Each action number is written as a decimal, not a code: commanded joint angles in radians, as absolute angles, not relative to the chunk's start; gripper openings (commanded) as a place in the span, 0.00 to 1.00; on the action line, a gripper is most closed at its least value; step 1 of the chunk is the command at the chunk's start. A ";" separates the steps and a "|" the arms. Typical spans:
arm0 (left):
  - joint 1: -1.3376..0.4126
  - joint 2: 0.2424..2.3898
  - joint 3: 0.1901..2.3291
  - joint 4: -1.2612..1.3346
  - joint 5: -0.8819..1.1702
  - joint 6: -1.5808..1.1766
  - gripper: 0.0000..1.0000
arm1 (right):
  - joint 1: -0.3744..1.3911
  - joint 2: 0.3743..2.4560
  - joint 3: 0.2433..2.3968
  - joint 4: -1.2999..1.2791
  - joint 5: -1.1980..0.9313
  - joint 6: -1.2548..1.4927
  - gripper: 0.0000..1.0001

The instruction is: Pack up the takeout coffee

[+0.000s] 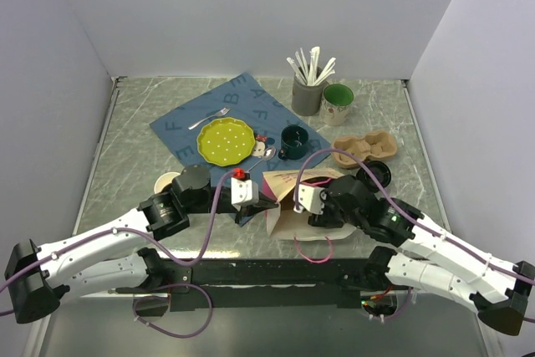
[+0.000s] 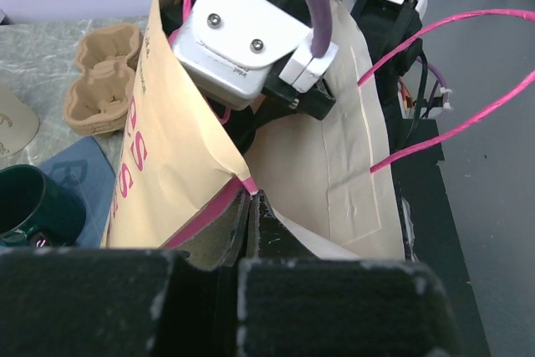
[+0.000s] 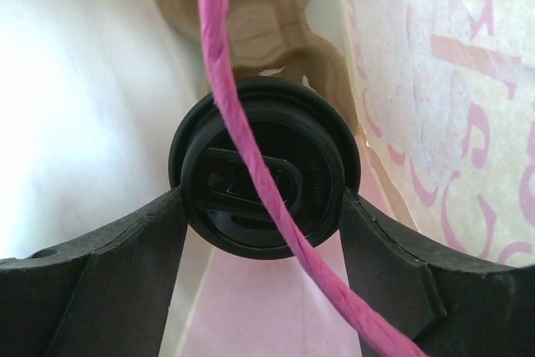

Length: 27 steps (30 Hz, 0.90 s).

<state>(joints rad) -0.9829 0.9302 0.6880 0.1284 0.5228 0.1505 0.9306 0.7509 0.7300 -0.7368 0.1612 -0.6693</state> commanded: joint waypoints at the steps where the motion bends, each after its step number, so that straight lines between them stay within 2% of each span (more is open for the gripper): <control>1: -0.997 0.917 0.664 0.133 0.506 0.186 0.01 | 0.923 0.724 0.712 -0.713 0.218 -0.730 0.58; 27: -1.002 0.957 0.681 0.155 0.534 0.164 0.01 | 0.916 0.819 0.652 -0.453 0.193 -0.677 0.57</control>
<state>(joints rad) -0.9962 0.9401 0.6735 0.1459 0.5068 0.1562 0.9291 0.8215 0.6762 -0.5507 0.1841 -0.7147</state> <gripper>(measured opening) 0.016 0.752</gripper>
